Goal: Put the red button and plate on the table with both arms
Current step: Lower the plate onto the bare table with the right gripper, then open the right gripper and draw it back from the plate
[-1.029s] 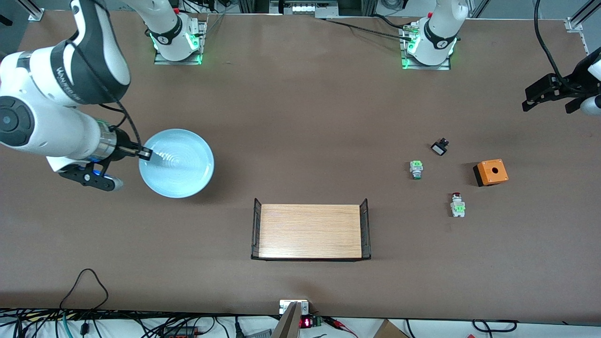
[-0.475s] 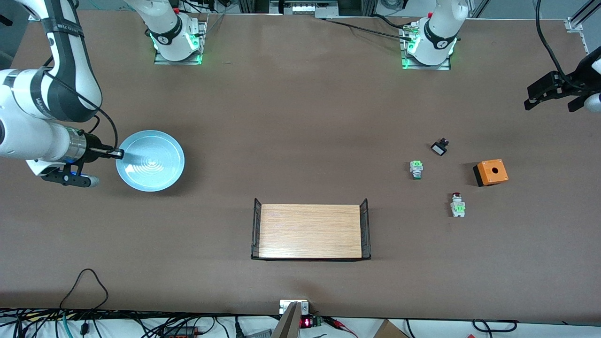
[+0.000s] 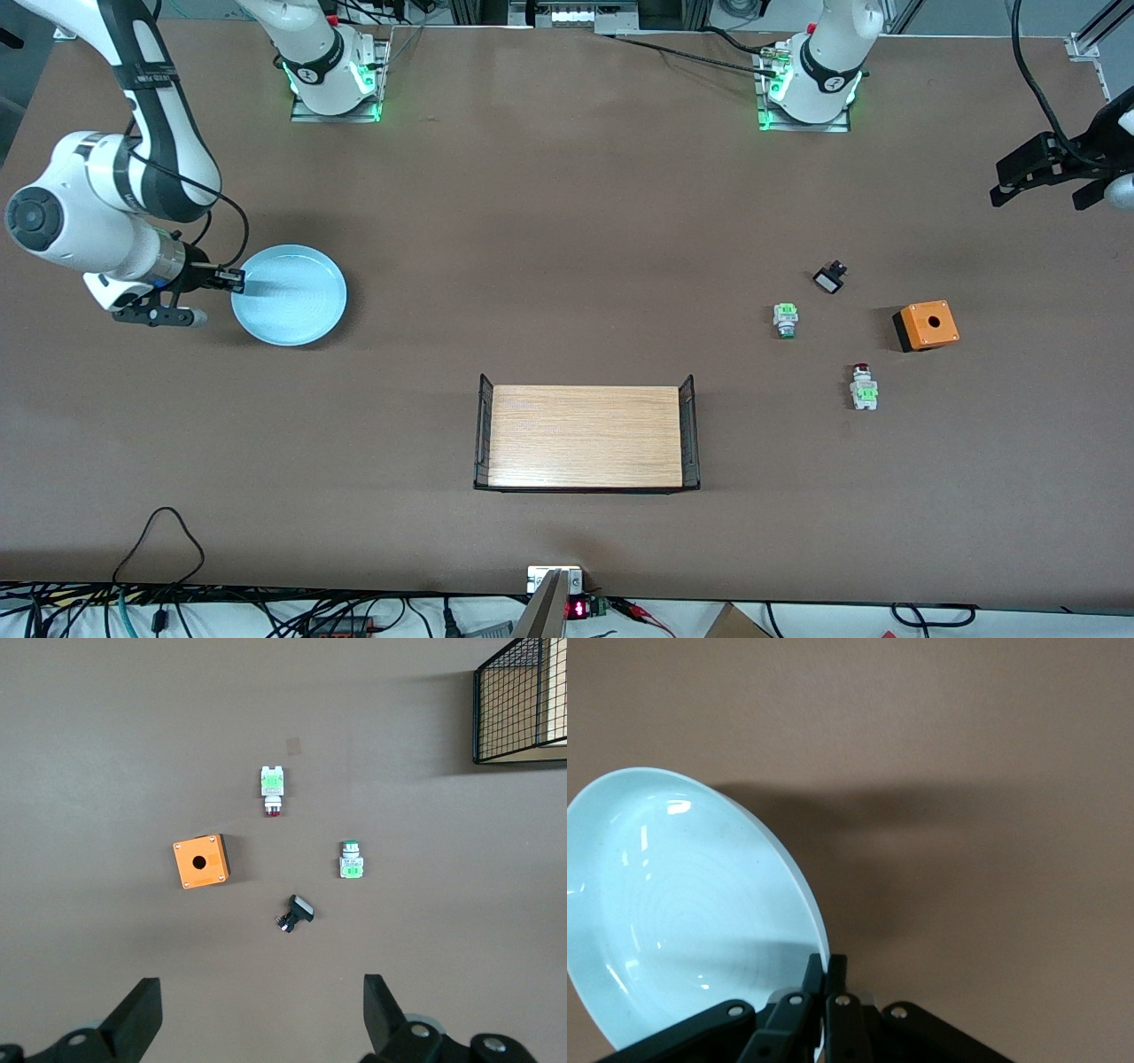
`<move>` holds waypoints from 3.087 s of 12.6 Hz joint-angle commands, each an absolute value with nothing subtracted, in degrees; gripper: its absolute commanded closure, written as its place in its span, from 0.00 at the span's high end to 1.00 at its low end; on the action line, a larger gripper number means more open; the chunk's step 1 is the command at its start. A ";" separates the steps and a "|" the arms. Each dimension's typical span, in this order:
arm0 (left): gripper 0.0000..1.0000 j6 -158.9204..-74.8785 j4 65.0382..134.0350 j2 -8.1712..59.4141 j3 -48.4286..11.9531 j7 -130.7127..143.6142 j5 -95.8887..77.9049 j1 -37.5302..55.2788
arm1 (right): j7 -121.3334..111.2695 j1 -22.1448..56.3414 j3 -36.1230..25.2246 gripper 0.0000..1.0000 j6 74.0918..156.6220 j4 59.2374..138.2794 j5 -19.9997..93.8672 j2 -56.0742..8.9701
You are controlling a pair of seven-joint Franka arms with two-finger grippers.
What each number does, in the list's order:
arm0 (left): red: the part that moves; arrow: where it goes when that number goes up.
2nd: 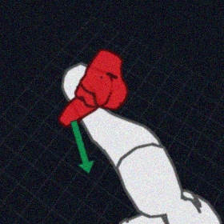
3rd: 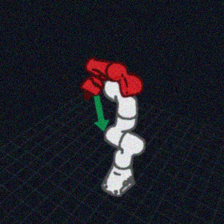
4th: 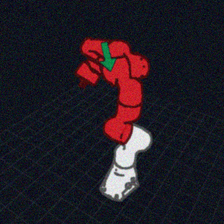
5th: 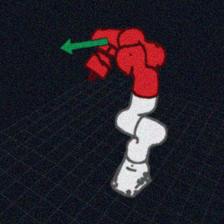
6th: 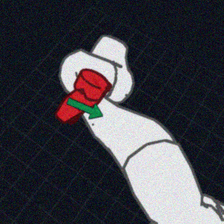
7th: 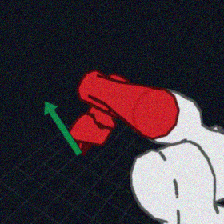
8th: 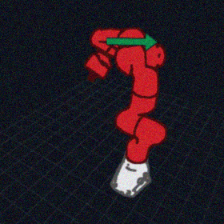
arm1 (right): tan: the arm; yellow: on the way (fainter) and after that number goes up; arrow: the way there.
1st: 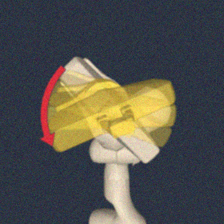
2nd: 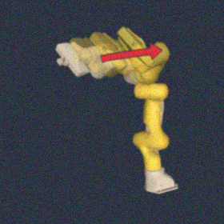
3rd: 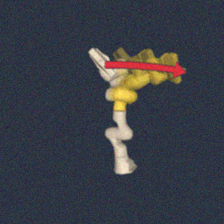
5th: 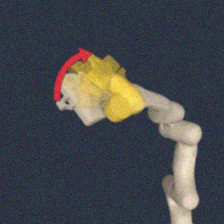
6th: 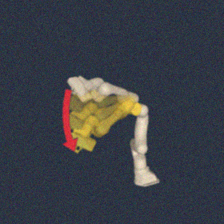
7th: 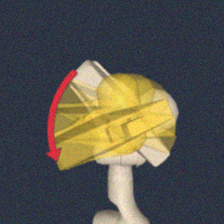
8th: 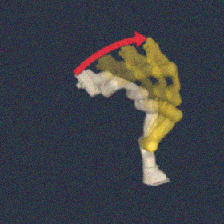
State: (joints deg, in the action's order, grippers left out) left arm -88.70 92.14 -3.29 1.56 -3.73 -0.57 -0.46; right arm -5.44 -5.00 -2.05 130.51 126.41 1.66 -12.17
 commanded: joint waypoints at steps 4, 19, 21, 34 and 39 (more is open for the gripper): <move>1.00 -87.45 91.05 -3.43 1.06 -3.25 0.53 -0.62 | -11.07 -7.73 -0.79 0.00 134.65 132.10 2.98 -10.54; 1.00 -87.19 89.12 -3.25 1.67 -3.25 0.17 -0.70 | -6.52 -6.51 0.61 1.00 124.23 123.17 12.57 -8.61; 1.00 -86.32 89.12 -3.25 1.67 -3.34 0.09 -0.62 | -2.74 -5.19 0.62 1.00 118.59 117.19 10.74 -8.61; 1.00 -86.31 89.12 -3.16 1.58 -3.43 0.18 -0.70 | 11.69 2.99 0.09 1.00 91.06 87.55 -2.29 -8.18; 1.00 -86.31 89.03 -3.16 1.58 -3.52 0.17 -0.70 | 9.51 -2.19 -0.97 1.00 89.21 86.92 -1.76 -6.94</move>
State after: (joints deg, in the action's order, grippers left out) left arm -87.47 90.24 -3.33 1.81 -3.73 -0.57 -0.48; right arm 10.70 -0.07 -1.40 90.44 87.00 -1.50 -7.58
